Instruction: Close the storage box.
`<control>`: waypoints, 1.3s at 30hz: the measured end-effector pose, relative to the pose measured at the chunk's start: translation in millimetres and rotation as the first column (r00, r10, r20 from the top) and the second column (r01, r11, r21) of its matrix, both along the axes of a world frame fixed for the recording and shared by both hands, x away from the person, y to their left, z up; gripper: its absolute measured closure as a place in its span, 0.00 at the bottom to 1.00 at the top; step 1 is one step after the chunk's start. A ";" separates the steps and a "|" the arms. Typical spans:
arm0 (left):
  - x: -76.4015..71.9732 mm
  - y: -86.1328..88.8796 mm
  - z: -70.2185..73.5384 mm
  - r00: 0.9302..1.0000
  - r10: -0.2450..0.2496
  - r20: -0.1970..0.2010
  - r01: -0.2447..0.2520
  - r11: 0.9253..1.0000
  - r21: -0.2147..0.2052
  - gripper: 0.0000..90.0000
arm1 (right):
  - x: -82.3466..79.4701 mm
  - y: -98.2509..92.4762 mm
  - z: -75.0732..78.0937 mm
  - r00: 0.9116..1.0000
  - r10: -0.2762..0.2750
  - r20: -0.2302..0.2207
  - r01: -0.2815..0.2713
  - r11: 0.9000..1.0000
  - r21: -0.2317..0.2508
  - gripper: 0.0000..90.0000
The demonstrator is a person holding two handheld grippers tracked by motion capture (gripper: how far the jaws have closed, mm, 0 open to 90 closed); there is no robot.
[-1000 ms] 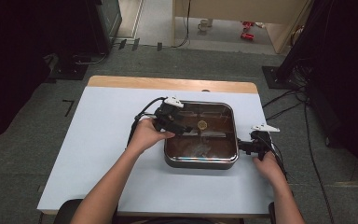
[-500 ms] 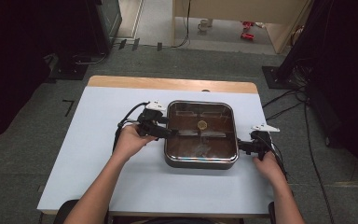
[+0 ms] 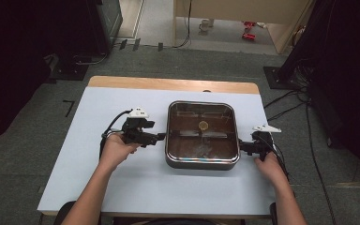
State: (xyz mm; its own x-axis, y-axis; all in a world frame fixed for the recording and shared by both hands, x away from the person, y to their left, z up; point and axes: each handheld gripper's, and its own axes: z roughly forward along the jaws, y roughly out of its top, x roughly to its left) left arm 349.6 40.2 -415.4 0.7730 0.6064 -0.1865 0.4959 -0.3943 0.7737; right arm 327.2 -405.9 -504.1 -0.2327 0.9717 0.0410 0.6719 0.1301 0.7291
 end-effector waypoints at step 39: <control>-48.3 10.6 -74.7 0.996 0.093 0.003 -0.092 0.973 0.210 0.22 | 0.2 -0.1 0.1 1.000 0.000 -0.002 0.000 1.000 0.001 0.16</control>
State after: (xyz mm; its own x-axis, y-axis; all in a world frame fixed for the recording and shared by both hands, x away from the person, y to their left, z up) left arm 301.3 50.8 -490.1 0.7110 0.7012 -0.0525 0.5424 -0.4994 0.6755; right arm 327.3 -406.0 -503.9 -0.2327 0.9716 0.0424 0.6733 0.1295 0.7280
